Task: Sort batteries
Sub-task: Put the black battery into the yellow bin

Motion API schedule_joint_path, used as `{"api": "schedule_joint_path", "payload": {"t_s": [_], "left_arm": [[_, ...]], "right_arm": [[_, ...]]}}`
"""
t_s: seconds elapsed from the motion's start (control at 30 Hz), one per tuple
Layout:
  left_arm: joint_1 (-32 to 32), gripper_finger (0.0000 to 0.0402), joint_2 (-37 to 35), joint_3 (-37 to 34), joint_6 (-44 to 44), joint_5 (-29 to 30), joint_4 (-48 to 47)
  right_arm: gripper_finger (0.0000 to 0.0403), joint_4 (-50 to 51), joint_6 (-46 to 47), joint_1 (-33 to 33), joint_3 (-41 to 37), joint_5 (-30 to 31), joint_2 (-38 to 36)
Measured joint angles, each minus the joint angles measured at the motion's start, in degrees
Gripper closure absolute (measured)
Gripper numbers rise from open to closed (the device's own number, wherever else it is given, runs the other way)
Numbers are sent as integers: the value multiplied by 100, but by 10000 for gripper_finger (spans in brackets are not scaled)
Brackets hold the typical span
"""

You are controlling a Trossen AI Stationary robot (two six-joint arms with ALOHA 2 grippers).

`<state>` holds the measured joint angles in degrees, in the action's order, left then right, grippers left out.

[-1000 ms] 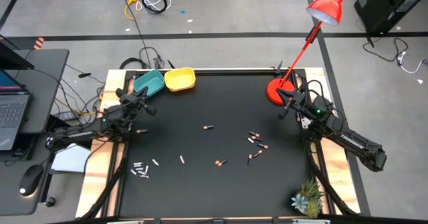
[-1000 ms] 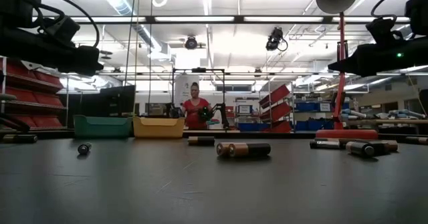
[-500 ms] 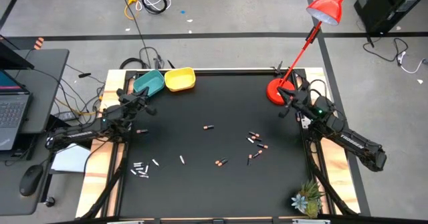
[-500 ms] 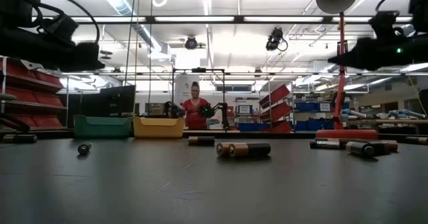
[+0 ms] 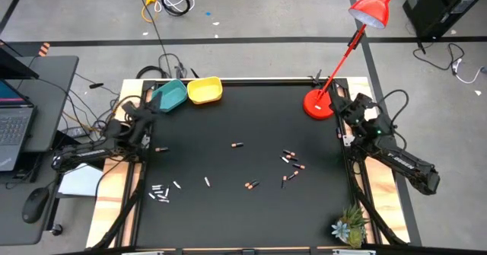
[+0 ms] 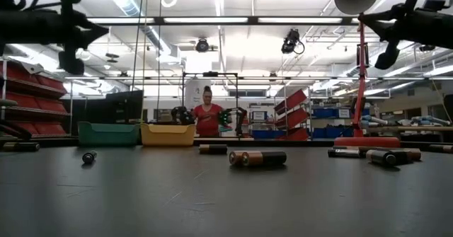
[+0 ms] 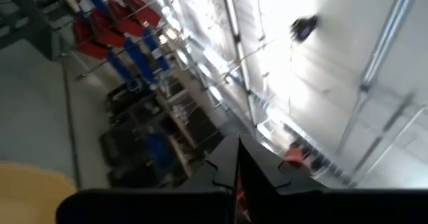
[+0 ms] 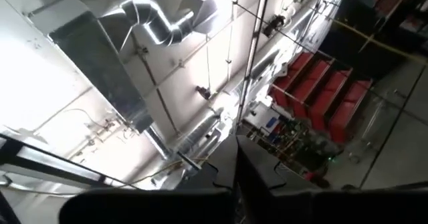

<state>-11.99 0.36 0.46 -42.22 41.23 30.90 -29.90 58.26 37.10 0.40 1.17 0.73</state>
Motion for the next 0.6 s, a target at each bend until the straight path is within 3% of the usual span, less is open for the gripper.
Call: {"api": "schedule_joint_path", "payload": {"t_s": [0.17, 0.3, 0.6], "left_arm": [[0, 378, 0, -1, 0, 625, 196], [0, 378, 0, 1, 2, 763, 167], [-2, 378, 0, -1, -172, 591, 197]], "right_arm": [[386, 39, 163, 0, 0, 614, 0], [386, 44, 424, 0, 0, 803, 0], [396, 51, 934, -22, 4, -388, 2]]}}
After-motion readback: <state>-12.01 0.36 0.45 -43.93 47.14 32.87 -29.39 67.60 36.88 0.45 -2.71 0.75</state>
